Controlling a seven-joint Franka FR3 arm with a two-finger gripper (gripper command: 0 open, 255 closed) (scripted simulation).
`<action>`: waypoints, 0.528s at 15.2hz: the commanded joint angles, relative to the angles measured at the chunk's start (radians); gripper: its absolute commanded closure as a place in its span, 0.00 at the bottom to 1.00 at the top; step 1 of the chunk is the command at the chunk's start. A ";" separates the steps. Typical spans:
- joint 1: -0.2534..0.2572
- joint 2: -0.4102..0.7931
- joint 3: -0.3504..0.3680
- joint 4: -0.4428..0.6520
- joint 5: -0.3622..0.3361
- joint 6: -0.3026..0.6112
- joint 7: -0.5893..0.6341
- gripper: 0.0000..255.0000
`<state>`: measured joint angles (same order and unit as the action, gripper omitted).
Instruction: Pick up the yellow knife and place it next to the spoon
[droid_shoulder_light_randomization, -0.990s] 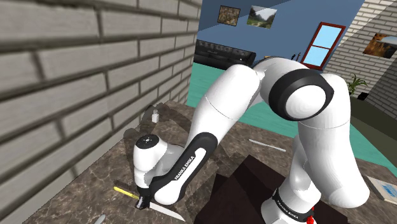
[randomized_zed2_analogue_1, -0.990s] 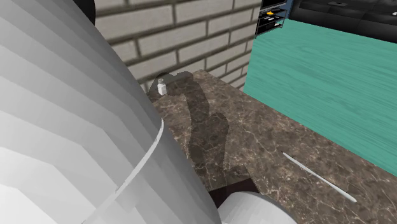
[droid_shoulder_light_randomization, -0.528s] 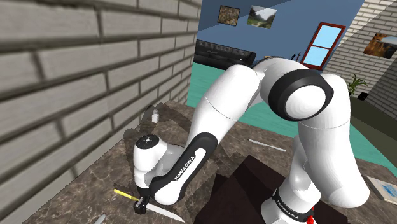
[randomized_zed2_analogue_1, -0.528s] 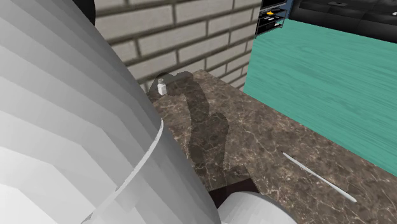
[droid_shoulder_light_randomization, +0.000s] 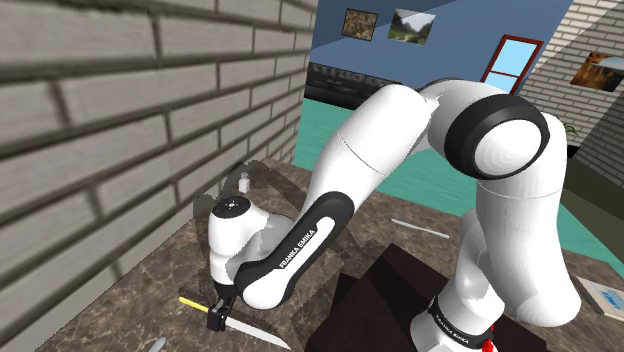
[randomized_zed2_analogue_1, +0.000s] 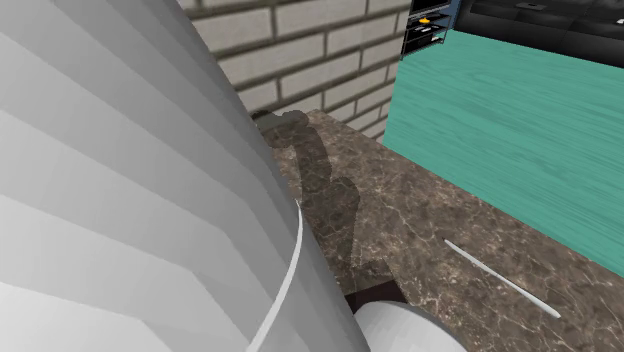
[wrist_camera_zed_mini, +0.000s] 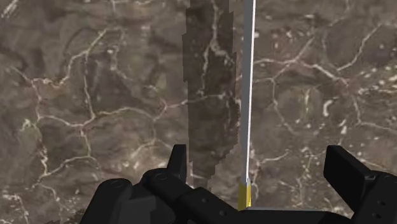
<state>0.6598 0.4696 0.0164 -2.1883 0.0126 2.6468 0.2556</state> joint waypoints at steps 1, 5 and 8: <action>0.000 -0.029 0.000 -0.007 0.000 -0.023 0.000 0.00; 0.000 -0.029 0.000 -0.007 0.000 -0.023 0.000 0.00; 0.000 -0.029 0.000 -0.007 0.000 -0.023 0.000 0.00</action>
